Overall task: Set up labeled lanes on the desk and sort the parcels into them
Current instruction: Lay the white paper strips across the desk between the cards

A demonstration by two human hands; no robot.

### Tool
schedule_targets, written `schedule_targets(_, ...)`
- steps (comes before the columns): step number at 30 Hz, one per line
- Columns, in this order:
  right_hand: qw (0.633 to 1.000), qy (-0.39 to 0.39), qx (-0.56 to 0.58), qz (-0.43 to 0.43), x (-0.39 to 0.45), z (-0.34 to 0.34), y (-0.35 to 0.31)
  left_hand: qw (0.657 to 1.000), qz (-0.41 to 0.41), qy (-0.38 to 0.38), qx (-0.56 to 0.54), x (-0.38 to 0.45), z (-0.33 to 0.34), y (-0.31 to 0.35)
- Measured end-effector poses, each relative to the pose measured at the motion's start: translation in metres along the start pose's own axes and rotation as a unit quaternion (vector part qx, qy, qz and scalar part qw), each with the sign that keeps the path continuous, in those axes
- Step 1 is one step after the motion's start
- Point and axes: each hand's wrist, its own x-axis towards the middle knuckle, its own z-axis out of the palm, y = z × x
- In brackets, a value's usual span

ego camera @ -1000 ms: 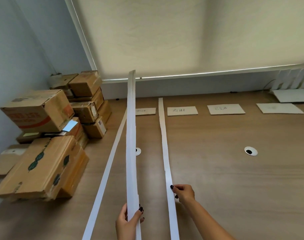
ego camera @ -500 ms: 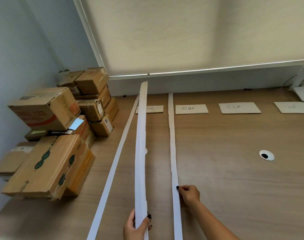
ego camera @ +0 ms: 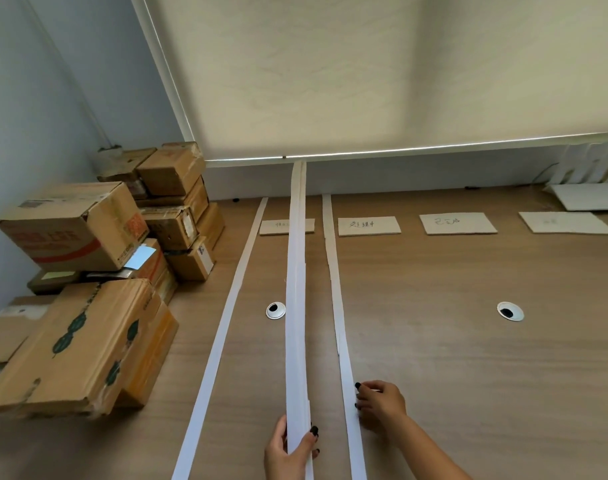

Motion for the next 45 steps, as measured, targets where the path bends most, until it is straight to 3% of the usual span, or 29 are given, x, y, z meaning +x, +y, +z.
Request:
schedule_targets(5,0.987,-0.159,0.020,-0.012,-0.047,-0.002,-0.013,0.999,-0.003,-0.027,0.017,-0.006,0.013,-0.001)
schedule_targets(8,0.979,-0.198,0.018,-0.033,-0.071,-0.006,-0.020,0.998,0.010,-0.050,0.023,-0.013,0.027,-0.002)
schedule_targets(23,0.985,-0.128,-0.039,-0.108,-0.076,-0.138,-0.022,0.995,0.024,-0.095,0.016,-0.079,0.148,-0.010)
schedule_targets(35,0.990,-0.111,-0.034,-0.084,-0.014,-0.288,-0.023,1.000,-0.025,-0.014,0.002,-0.114,0.268,-0.031)
schedule_targets(45,0.993,-0.092,-0.071,-0.032,0.050,-0.326,-0.009,0.999,-0.039,0.024,0.017,-0.109,0.312,-0.050)
